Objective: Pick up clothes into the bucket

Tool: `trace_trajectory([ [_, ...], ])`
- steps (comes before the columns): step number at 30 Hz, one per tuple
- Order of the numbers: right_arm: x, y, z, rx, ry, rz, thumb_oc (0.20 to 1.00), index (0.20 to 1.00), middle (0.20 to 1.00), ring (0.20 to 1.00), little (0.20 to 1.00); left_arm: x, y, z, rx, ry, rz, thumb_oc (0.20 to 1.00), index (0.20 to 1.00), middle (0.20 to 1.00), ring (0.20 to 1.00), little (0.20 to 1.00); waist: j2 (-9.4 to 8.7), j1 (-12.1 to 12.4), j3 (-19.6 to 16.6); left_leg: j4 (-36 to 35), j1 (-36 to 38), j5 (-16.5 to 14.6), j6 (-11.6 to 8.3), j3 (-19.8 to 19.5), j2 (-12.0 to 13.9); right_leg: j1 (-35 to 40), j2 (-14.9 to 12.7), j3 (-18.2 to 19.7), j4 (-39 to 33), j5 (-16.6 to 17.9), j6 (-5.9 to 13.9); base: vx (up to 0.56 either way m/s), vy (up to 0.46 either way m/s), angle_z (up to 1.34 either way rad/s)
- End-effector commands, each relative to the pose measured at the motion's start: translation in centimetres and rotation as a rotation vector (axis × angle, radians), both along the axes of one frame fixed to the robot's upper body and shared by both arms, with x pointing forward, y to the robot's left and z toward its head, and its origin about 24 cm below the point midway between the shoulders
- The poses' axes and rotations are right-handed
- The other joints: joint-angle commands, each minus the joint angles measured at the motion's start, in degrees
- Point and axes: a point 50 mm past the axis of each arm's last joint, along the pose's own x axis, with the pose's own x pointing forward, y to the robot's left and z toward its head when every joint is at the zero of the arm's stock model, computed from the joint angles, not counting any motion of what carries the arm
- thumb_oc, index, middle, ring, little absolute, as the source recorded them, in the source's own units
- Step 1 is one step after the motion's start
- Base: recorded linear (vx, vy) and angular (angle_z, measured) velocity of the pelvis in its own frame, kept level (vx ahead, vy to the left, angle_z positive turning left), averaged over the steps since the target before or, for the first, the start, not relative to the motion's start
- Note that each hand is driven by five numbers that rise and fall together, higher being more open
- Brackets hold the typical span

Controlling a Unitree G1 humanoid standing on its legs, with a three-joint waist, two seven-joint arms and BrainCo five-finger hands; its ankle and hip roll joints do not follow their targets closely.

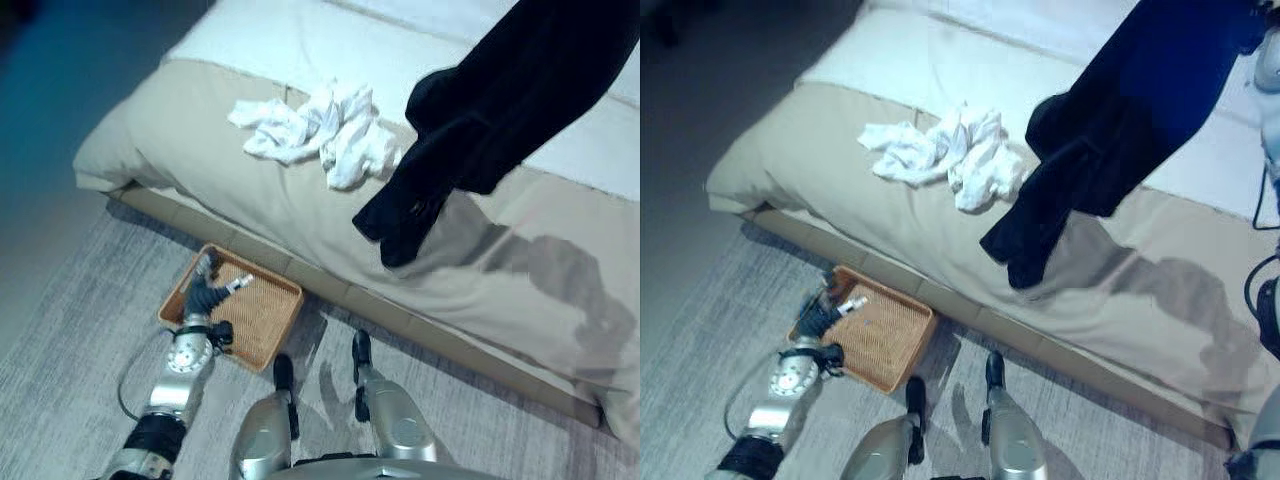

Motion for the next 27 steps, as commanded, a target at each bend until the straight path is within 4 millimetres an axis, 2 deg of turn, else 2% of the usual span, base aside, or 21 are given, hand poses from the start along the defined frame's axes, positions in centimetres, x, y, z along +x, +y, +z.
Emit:
trace_trajectory([
  [1,-0.6,0.4,0.1,-0.074,0.032,0.041,0.200,0.200,0.200,0.200,0.200,0.3,0.4,4.7,0.178,-0.173,-0.059,1.000,1.000,1.000,1.000,1.000,-1.62,0.32,-9.01,4.46,-1.53,-3.30,-0.79,-1.41,0.40,2.06,-1.62,-2.43,6.63,-6.74,4.56,0.12,0.005,-0.02],
  [3,0.1,0.8,-1.5,-0.083,0.133,0.105,0.200,0.200,0.200,0.200,0.200,1.5,-1.0,10.3,0.246,-0.358,-0.151,1.000,1.000,1.000,1.000,1.000,-2.07,0.19,-10.92,3.92,0.46,-3.70,-0.75,-1.32,0.53,3.97,-1.45,-2.56,6.41,-7.21,4.57,0.11,0.005,-0.03],
  [6,0.5,2.0,-3.1,-0.110,0.239,0.198,0.200,0.200,0.200,0.200,0.200,2.7,-3.4,13.8,0.301,-0.464,-0.247,1.000,1.000,1.000,1.000,1.000,-2.40,-0.51,-13.53,2.68,2.27,-3.81,-0.66,-1.07,0.77,5.46,-1.29,-2.80,6.08,-7.61,4.62,0.08,0.000,-0.02],
  [7,0.7,2.8,-3.8,-0.126,0.279,0.248,0.200,0.200,0.200,0.200,0.200,3.3,-4.8,15.1,0.299,-0.501,-0.301,1.000,1.000,1.000,1.000,1.000,-2.46,-0.91,-14.32,2.29,2.85,-3.77,-0.66,-1.12,0.83,5.97,-1.24,-2.87,6.00,-7.76,4.63,0.07,0.002,0.00],
  [8,0.5,2.6,-4.1,-0.115,0.296,0.261,0.200,0.200,0.200,0.200,0.200,3.7,-5.4,15.5,0.309,-0.505,-0.325,1.000,1.000,1.000,1.000,1.000,-2.48,-0.94,-14.72,1.98,3.39,-3.83,-0.62,-1.04,0.87,6.41,-1.20,-3.03,5.91,-7.92,4.62,0.07,0.005,-0.02],
  [10,0.4,3.2,-5.0,-0.138,0.366,0.314,0.200,0.200,0.200,0.200,0.200,4.7,-8.0,17.2,0.356,-0.520,-0.440,1.000,1.000,1.000,1.000,1.000,-2.50,-1.29,-15.95,1.78,4.33,-3.94,-0.61,-0.94,0.90,7.42,-1.17,-3.20,5.80,-8.07,4.74,0.06,0.017,-0.02],
  [16,0.2,4.9,-4.5,-0.163,0.381,0.401,0.200,0.200,0.200,0.200,0.200,6.2,-10.4,17.5,0.375,-0.468,-0.543,1.000,1.000,1.000,1.000,1.000,-2.43,-1.47,-16.57,1.77,5.22,-4.14,-0.61,-0.83,0.92,8.40,-1.06,-3.11,5.45,-8.17,4.78,0.01,0.006,-0.01],
  [18,0.0,6.4,-4.1,-0.164,0.369,0.478,0.200,0.200,0.200,0.200,0.200,7.0,-11.8,16.6,0.354,-0.389,-0.626,1.000,1.000,1.000,1.000,1.000,-2.13,-1.93,-16.99,1.64,5.61,-4.07,-0.62,-0.73,1.07,8.66,-0.99,-2.96,5.19,-8.06,4.83,0.01,0.015,-0.06],
  [21,-0.1,7.2,-3.7,-0.167,0.350,0.520,0.200,0.200,0.200,0.200,0.200,7.5,-12.9,16.3,0.336,-0.357,-0.667,1.000,1.000,1.000,1.000,1.000,-2.03,-2.08,-16.97,1.62,5.81,-3.98,-0.65,-0.68,1.06,8.77,-0.92,-3.02,5.14,-8.06,4.85,0.00,0.008,-0.08],
  [22,-0.3,8.2,-3.2,-0.165,0.317,0.568,0.200,0.200,0.200,0.200,0.200,7.9,-13.7,15.5,0.311,-0.318,-0.688,1.000,1.000,1.000,1.000,1.000,-1.96,-2.28,-16.93,1.53,6.00,-3.90,-0.66,-0.68,1.14,8.91,-0.87,-2.95,5.08,-8.06,4.79,0.00,0.000,0.00],
  [24,-0.4,8.5,-3.1,-0.166,0.309,0.582,0.200,0.200,0.200,0.200,0.200,8.1,-13.9,15.4,0.312,-0.308,-0.694,1.000,1.000,1.000,1.000,1.000,-1.94,-2.28,-16.86,1.55,6.03,-3.89,-0.67,-0.72,1.13,9.01,-0.87,-2.97,5.05,-8.09,4.79,0.00,0.000,0.00],
  [27,-1.1,10.0,-2.0,-0.175,0.245,0.654,0.200,0.200,0.200,0.200,0.200,9.0,-14.6,14.6,0.328,-0.259,-0.685,1.000,1.000,1.000,1.000,1.000,-1.76,-2.45,-16.62,1.68,6.28,-3.93,-0.68,-0.88,1.16,9.40,-0.85,-2.96,5.15,-8.29,4.82,0.00,0.000,0.00],
])
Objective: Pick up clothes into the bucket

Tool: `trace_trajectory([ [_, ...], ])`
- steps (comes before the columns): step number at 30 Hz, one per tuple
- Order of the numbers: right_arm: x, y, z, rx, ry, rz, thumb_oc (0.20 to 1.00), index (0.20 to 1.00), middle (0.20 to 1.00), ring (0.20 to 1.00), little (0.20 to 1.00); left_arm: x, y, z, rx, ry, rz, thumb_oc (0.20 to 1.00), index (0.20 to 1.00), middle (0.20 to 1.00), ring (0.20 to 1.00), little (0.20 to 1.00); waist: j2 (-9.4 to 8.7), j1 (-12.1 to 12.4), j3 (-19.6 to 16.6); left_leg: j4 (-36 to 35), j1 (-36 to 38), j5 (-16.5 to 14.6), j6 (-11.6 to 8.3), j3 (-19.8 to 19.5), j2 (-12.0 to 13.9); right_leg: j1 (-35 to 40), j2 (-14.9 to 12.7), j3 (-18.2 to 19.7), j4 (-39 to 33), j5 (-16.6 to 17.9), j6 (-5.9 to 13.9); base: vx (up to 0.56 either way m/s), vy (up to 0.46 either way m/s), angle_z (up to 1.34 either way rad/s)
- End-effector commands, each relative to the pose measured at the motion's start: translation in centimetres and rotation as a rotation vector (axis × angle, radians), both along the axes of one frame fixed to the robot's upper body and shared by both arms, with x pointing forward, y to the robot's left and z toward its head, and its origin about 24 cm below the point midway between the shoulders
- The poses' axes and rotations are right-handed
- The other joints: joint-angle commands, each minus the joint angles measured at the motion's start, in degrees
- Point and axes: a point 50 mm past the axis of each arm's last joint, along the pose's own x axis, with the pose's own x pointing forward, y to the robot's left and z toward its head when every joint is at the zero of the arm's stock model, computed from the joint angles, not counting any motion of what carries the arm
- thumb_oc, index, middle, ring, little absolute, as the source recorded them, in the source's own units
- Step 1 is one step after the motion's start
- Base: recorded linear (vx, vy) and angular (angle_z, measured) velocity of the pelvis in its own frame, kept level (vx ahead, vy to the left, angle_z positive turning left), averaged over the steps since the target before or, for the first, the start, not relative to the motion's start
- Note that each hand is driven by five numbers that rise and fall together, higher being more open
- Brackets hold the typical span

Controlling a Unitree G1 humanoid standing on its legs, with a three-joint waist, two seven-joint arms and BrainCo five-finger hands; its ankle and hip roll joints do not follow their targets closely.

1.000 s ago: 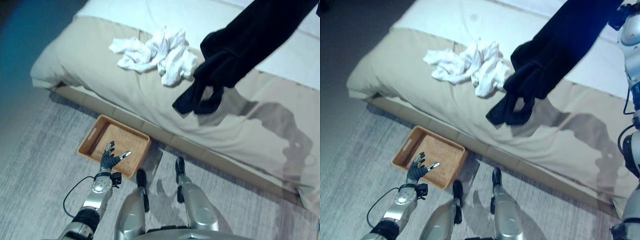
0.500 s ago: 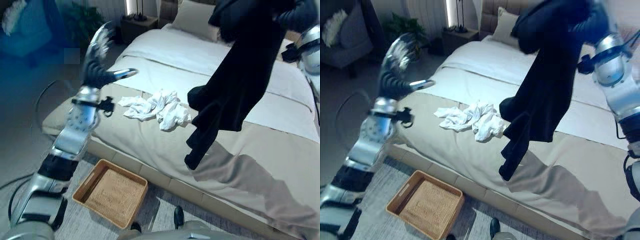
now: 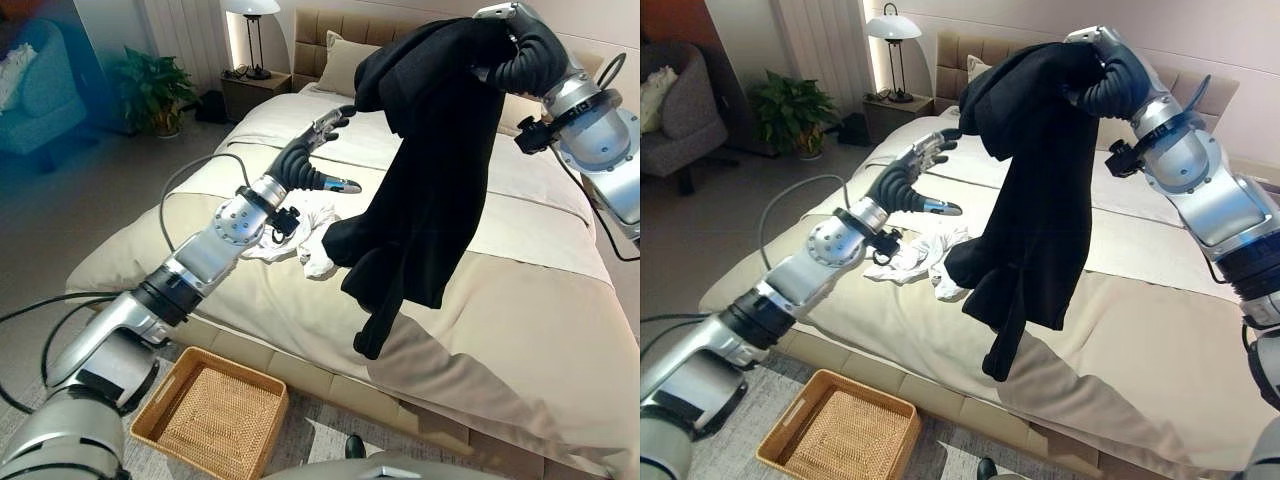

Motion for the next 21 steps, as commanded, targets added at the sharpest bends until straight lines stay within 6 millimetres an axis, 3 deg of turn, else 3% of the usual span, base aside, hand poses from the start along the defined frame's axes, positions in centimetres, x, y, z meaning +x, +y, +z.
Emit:
trace_trajectory([
  [1,-2.3,2.0,6.7,0.101,-0.251,0.122,0.200,0.200,0.200,0.200,0.200,1.7,-0.1,2.6,0.000,-0.055,0.037,1.000,1.000,1.000,1.000,1.000,-1.15,1.28,-1.81,6.15,-2.50,-3.53,-0.10,-2.23,-0.35,2.21,-2.51,-3.55,7.42,-6.66,3.44,0.00,0.000,0.00],
  [10,-4.4,5.2,8.3,0.132,-0.334,0.313,0.200,0.200,0.200,0.200,0.200,3.4,-0.7,0.7,0.004,0.008,0.138,1.000,1.000,1.000,1.000,1.000,-1.29,1.11,-1.29,6.58,-2.44,-3.73,-0.12,-2.45,-0.20,2.58,-2.45,-3.76,7.58,-7.10,3.27,0.00,0.000,0.00],
  [11,-5.0,6.5,8.3,0.121,-0.336,0.384,0.200,0.200,0.200,0.200,0.200,3.3,-1.5,0.4,-0.069,0.066,0.097,1.000,1.000,1.000,1.000,1.000,-1.31,0.97,-1.12,6.58,-2.42,-3.66,-0.12,-2.38,-0.13,2.60,-2.40,-3.77,7.59,-7.12,3.22,0.00,0.000,0.00],
  [14,-5.7,7.9,8.1,0.117,-0.315,0.471,0.200,0.200,0.200,0.200,0.200,2.9,-2.5,0.5,-0.167,0.182,-0.032,1.000,1.000,1.000,1.000,1.000,-1.10,0.72,-1.13,6.50,-2.36,-3.59,-0.19,-2.33,-0.06,2.69,-2.37,-3.72,7.44,-7.04,3.17,0.00,0.000,0.00],
  [21,-6.0,9.8,7.3,0.083,-0.254,0.570,0.200,0.200,0.200,0.200,0.200,1.4,-3.3,0.8,-0.222,0.418,-0.308,1.000,1.000,1.000,1.000,1.000,-0.95,0.22,-1.60,6.21,-2.38,-3.23,-0.65,-2.27,0.25,2.95,-2.13,-3.87,6.65,-6.67,3.12,0.00,0.000,0.00],
])
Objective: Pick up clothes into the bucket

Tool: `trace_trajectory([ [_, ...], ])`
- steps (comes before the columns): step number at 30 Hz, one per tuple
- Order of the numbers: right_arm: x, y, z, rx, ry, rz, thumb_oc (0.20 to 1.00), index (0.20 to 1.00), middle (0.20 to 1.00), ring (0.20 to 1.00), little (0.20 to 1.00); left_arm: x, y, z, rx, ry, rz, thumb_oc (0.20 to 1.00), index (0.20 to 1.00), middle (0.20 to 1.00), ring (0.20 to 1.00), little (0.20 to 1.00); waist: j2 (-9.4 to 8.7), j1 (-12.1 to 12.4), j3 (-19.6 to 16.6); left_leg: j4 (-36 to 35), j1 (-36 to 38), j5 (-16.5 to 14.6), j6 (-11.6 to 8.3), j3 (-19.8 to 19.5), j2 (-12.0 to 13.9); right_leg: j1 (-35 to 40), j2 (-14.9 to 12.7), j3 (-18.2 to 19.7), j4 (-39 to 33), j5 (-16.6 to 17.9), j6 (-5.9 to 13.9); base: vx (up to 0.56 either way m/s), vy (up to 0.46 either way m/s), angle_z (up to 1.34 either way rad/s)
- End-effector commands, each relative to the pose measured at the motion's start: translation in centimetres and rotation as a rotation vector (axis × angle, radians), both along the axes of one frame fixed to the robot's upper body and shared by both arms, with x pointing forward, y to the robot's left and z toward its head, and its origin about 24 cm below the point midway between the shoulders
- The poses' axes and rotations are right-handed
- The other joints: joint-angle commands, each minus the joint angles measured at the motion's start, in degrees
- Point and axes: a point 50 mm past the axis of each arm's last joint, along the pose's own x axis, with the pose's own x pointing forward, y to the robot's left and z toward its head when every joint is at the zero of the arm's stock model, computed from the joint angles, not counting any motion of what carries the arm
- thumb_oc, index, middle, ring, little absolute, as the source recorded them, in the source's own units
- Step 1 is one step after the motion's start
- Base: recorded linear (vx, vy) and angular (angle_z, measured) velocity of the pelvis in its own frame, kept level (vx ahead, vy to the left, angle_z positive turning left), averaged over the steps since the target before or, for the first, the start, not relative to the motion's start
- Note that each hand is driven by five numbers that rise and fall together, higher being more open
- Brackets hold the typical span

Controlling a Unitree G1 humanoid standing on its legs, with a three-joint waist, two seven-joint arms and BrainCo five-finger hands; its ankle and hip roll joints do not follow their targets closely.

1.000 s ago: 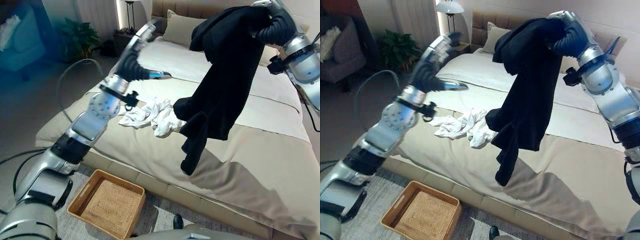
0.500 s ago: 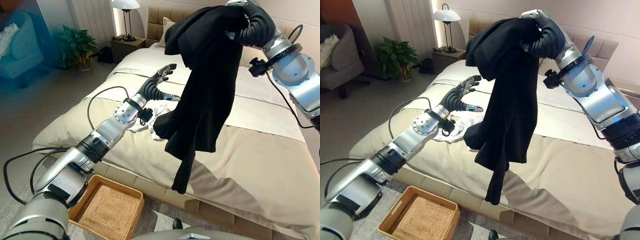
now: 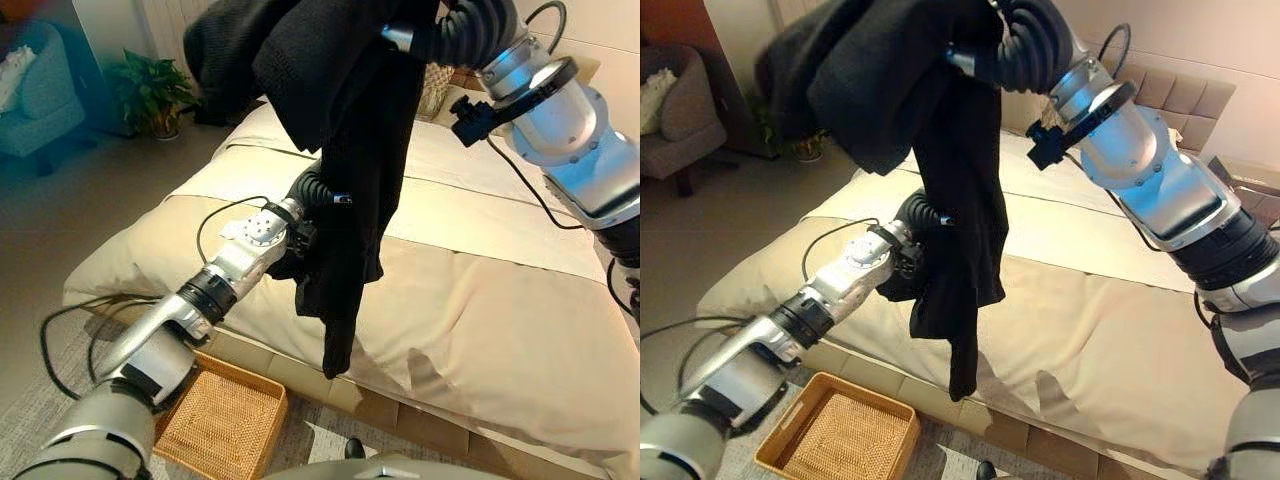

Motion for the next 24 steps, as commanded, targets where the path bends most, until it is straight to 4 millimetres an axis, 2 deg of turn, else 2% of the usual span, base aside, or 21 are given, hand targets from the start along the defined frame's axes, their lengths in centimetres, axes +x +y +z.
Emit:
trace_trajectory([
  [1,-1.3,0.8,3.7,0.032,-0.093,0.066,0.200,0.200,0.200,0.200,0.200,-0.4,-2.2,3.8,-0.095,0.026,-0.215,1.000,1.000,1.000,1.000,1.000,-0.97,0.27,-1.47,6.21,-2.63,-3.21,-0.72,-2.31,0.12,2.70,-2.22,-3.89,6.55,-6.68,3.20,0.00,0.000,0.00],
  [3,-1.1,1.0,3.3,0.016,-0.074,0.073,0.200,0.200,0.200,0.200,0.200,-1.1,-2.5,3.8,-0.098,0.059,-0.289,1.000,1.000,1.000,1.000,1.000,-1.12,0.28,-1.61,6.07,-2.66,-3.13,-0.81,-2.28,0.23,2.73,-2.16,-4.01,6.29,-6.53,3.19,0.00,0.000,0.00],
  [11,-0.4,1.5,1.8,-0.048,-0.022,0.074,0.200,0.200,0.200,0.200,0.200,-2.2,-3.2,4.1,-0.170,0.086,-0.392,1.000,1.000,1.000,1.000,1.000,-1.44,0.61,-1.22,5.98,-2.93,-2.96,-0.77,-2.44,0.01,2.67,-2.29,-4.10,6.16,-6.35,3.12,0.00,0.000,0.00],
  [12,-0.3,1.5,1.6,-0.049,-0.016,0.076,0.200,0.200,0.200,0.200,0.200,-2.4,-3.4,4.0,-0.197,0.103,-0.407,0.570,0.570,0.570,0.570,0.570,-1.48,0.61,-1.20,5.98,-2.93,-2.99,-0.75,-2.46,-0.02,2.71,-2.27,-4.04,6.15,-6.37,3.10,0.00,0.000,0.00],
  [14,-0.1,1.4,1.3,-0.055,-0.011,0.067,0.200,0.200,0.200,0.200,0.200,-2.5,-3.3,4.0,-0.246,0.107,-0.412,0.200,0.200,0.200,0.200,0.200,-1.55,0.70,-1.20,6.02,-2.96,-3.09,-0.62,-2.51,-0.10,2.74,-2.33,-3.98,6.12,-6.42,3.10,0.00,0.000,0.00],
  [24,2.3,-0.9,-0.5,-0.056,0.052,-0.090,0.200,0.200,0.200,0.200,0.200,-2.6,-2.5,3.4,-0.449,0.120,-0.361,0.200,0.200,0.200,0.200,0.200,-1.55,1.36,-0.99,6.07,-2.82,-3.50,-0.06,-2.68,-0.70,2.80,-2.87,-4.00,6.42,-6.50,3.11,0.00,0.000,0.00],
])
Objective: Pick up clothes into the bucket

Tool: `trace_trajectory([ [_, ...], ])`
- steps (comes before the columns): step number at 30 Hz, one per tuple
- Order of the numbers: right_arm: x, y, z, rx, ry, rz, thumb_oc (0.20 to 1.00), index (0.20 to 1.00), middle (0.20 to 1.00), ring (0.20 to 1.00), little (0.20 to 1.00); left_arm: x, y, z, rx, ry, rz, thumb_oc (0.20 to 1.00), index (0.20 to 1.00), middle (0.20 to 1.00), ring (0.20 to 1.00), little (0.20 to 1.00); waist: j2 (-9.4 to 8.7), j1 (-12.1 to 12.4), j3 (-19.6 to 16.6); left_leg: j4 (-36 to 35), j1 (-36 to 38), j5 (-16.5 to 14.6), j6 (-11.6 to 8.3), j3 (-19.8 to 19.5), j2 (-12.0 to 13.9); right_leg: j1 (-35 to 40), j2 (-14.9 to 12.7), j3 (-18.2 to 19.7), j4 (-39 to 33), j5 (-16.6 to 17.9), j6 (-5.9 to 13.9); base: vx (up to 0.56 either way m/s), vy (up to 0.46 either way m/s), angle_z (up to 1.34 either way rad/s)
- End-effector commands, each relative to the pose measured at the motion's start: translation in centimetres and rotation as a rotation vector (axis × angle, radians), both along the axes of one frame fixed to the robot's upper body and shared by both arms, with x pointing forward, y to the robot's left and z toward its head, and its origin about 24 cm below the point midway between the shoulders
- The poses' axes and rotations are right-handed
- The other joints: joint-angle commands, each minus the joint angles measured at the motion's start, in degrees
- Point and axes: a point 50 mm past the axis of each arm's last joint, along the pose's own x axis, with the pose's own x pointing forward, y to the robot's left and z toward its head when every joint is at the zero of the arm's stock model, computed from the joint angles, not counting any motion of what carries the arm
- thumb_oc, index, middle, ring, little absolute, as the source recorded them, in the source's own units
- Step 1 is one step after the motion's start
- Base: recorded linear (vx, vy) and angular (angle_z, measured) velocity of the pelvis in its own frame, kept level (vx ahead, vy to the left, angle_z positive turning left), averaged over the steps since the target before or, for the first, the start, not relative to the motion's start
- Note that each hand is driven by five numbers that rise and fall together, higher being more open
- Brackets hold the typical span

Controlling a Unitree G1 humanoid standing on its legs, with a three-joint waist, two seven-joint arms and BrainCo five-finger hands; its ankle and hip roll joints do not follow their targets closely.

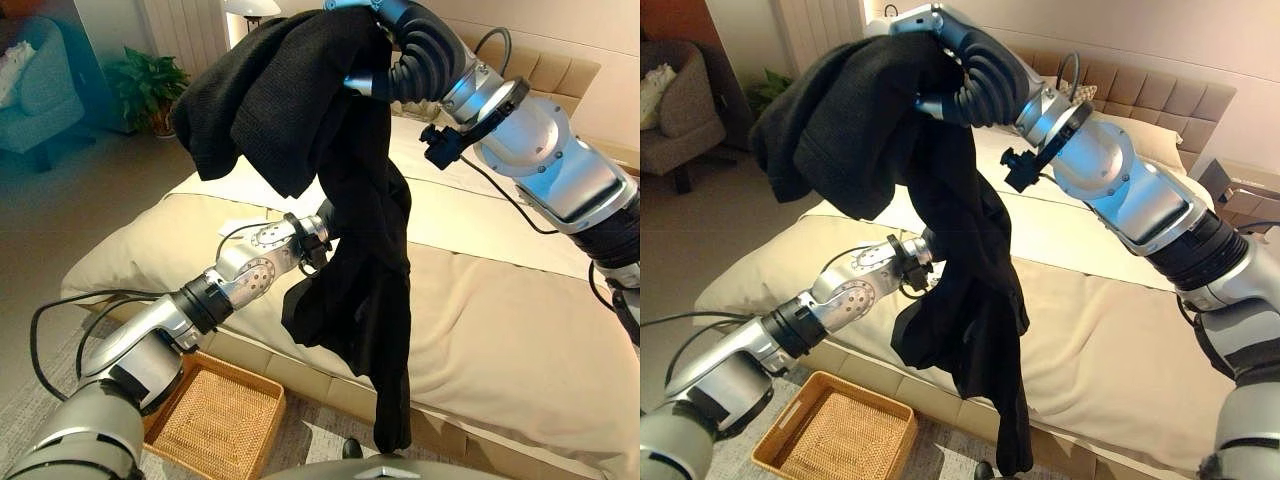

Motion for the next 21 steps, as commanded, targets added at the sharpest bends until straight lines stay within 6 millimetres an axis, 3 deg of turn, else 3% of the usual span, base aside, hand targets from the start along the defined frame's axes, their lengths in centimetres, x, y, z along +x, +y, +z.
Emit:
trace_trajectory([
  [1,1.4,-2.7,1.2,0.065,-0.027,-0.141,0.200,0.200,0.200,0.200,0.200,0.9,0.6,3.7,-0.211,-0.074,0.056,0.200,0.200,0.200,0.200,0.200,-0.87,1.24,-0.88,6.43,-2.80,-3.57,-0.01,-2.65,-0.71,3.00,-2.97,-4.04,6.47,-6.50,3.15,0.00,0.000,0.00],
  [6,2.6,-4.6,-0.2,0.079,0.025,-0.240,0.200,0.200,0.200,0.200,0.200,0.9,1.5,3.2,-0.289,-0.030,0.100,0.200,0.200,0.200,0.200,0.200,-0.84,1.54,-0.65,6.56,-2.81,-3.73,0.25,-2.80,-0.91,3.05,-3.17,-4.09,6.76,-6.61,3.13,0.00,0.000,0.00],
  [14,5.7,-9.9,-3.8,0.120,0.149,-0.521,0.200,0.200,0.200,0.200,0.200,1.0,3.7,2.6,-0.362,-0.020,0.212,0.200,0.200,0.200,0.200,0.200,-0.50,2.38,-0.06,6.82,-2.85,-3.89,0.60,-3.33,-1.26,3.04,-3.50,-4.36,7.31,-6.86,3.05,0.00,0.000,0.00],
  [15,6.0,-10.5,-4.3,0.125,0.164,-0.554,0.467,0.467,0.467,0.467,0.467,1.1,4.1,2.7,-0.369,-0.026,0.232,0.200,0.200,0.200,0.200,0.200,-0.46,2.47,0.01,6.78,-2.84,-3.89,0.60,-3.41,-1.31,3.04,-3.53,-4.38,7.33,-6.88,3.05,0.00,0.000,0.00],
  [16,6.1,-10.9,-4.7,0.128,0.181,-0.570,1.000,1.000,1.000,1.000,1.000,1.2,4.5,2.8,-0.372,-0.037,0.251,0.200,0.200,0.200,0.200,0.200,-0.38,2.57,0.08,6.78,-2.82,-3.89,0.61,-3.45,-1.39,3.05,-3.51,-4.46,7.34,-6.90,3.03,0.00,0.000,0.00],
  [21,6.4,-12.7,-8.2,0.133,0.288,-0.637,1.000,1.000,1.000,1.000,1.000,2.0,7.8,4.3,-0.389,-0.121,0.430,0.200,0.200,0.200,0.200,0.200,0.01,3.09,0.46,6.74,-2.91,-3.83,0.71,-3.64,-1.58,3.03,-3.65,-4.69,7.33,-6.90,3.04,-0.01,0.001,0.05],
])
